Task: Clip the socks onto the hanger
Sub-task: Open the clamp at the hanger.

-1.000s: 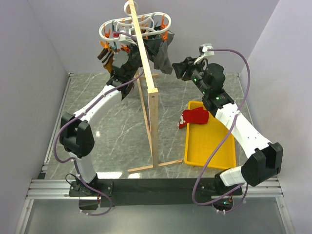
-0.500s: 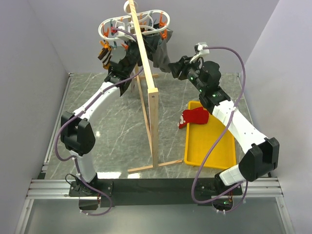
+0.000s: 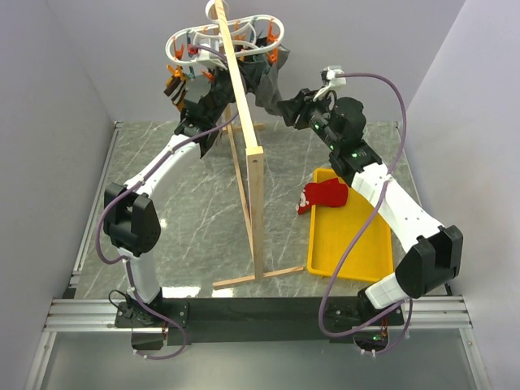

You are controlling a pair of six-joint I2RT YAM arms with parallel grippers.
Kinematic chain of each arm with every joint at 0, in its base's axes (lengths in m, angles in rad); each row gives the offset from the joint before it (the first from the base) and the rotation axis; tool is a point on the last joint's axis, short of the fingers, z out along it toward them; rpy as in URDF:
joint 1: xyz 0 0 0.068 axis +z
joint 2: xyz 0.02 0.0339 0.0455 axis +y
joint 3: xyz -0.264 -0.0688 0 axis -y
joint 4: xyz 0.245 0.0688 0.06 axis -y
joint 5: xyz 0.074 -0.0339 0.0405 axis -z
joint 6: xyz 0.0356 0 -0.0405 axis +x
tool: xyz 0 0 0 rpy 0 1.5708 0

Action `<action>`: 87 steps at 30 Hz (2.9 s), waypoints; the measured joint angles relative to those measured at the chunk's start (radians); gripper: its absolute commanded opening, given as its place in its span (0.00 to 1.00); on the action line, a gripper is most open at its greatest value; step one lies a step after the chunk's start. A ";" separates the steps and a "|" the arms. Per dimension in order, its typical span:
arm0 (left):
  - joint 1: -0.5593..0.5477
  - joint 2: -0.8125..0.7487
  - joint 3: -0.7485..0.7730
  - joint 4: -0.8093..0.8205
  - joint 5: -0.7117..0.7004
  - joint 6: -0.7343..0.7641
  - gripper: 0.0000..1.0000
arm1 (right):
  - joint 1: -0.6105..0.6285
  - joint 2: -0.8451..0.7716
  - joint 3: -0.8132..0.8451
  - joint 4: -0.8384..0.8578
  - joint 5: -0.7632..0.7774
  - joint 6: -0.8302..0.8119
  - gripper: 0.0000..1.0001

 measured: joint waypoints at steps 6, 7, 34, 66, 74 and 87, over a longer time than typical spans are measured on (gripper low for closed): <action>0.008 0.000 0.000 0.045 0.003 -0.001 0.52 | 0.005 0.004 0.011 0.001 0.000 0.000 0.51; 0.010 0.000 0.000 0.052 0.005 -0.001 0.49 | 0.007 0.007 0.014 0.000 0.000 0.000 0.51; 0.031 -0.037 0.000 0.029 0.091 -0.064 0.25 | 0.087 0.274 0.299 0.108 0.033 -0.192 0.49; 0.039 -0.123 0.032 -0.188 0.061 -0.086 0.27 | 0.100 0.260 0.101 0.556 -0.063 -0.352 0.52; 0.044 -0.132 0.032 -0.198 0.061 -0.088 0.28 | 0.100 0.293 0.155 0.587 -0.062 -0.362 0.55; 0.058 -0.150 0.032 -0.198 0.073 -0.089 0.29 | 0.101 0.371 0.206 0.574 -0.045 -0.435 0.65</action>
